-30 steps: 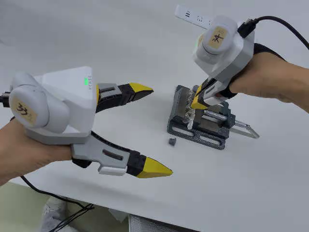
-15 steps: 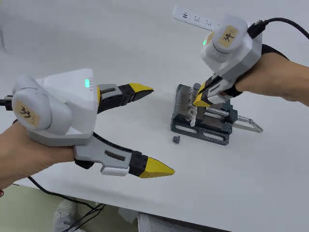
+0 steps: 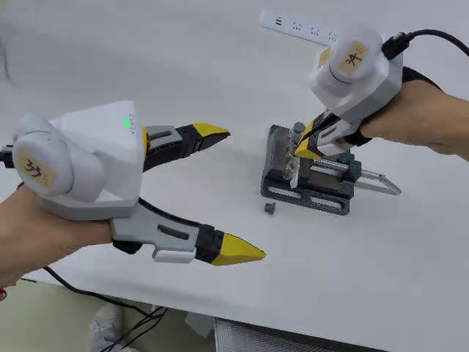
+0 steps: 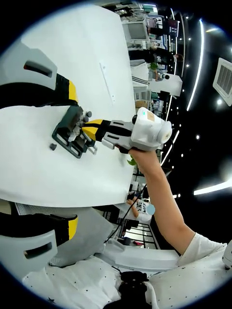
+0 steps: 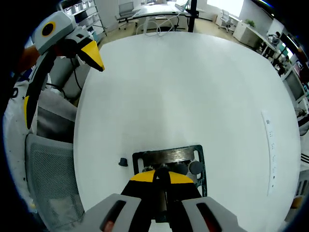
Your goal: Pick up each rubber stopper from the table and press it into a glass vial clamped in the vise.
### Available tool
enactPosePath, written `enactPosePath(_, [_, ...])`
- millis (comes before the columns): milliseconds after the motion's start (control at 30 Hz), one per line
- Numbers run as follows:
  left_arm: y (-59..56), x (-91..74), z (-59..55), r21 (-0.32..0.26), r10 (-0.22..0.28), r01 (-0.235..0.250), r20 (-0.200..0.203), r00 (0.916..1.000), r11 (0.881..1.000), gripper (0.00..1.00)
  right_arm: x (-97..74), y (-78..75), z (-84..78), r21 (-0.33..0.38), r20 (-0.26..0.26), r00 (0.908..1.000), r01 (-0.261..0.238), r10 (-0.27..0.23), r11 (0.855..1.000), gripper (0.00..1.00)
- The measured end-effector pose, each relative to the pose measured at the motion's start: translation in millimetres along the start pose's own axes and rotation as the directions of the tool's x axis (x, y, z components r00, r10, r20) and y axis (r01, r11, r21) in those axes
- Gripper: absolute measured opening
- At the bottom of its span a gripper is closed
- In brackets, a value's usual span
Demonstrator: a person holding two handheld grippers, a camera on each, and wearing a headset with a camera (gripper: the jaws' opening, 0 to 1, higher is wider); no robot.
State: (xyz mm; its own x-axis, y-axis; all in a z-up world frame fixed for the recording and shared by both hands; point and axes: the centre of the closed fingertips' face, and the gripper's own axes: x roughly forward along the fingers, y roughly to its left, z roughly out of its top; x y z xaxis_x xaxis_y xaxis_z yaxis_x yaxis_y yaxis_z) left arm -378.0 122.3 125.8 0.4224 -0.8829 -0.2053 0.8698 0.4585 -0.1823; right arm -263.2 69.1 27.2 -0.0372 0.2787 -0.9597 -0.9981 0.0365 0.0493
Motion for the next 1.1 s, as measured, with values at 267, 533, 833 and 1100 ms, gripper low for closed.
enactPosePath(267, [0.5, -2.0, -0.3, -0.001, 0.002, -0.002, -0.005, 1.0, 1.0, 0.92, -6.7, 4.6, 1.7, 0.014, 0.039, 0.9991, 0.018, -0.019, 1.0, 0.08])
enactPosePath(533, [1.2, -2.6, 0.0, 0.004, -0.001, 0.001, -0.014, 0.9999, 1.0, 0.92, -24.3, 1.2, 4.2, 0.049, 0.109, 0.9922, 0.055, -0.06, 0.997, 0.15])
enactPosePath(833, [-0.3, -2.0, 0.5, 0.009, -0.009, 0.009, -0.026, 0.9996, 1.0, 0.92, -49.1, 0.0, 1.4, 0.124, 0.22, 0.966, 0.109, -0.135, 0.986, 0.27])
enactPosePath(1100, [-1.4, -2.6, -0.1, 0.016, -0.015, 0.016, -0.045, 0.9989, 1.0, 0.92, -62.2, 7.0, -6.1, 0.19, 0.317, 0.9302, 0.129, -0.185, 0.973, 0.36])
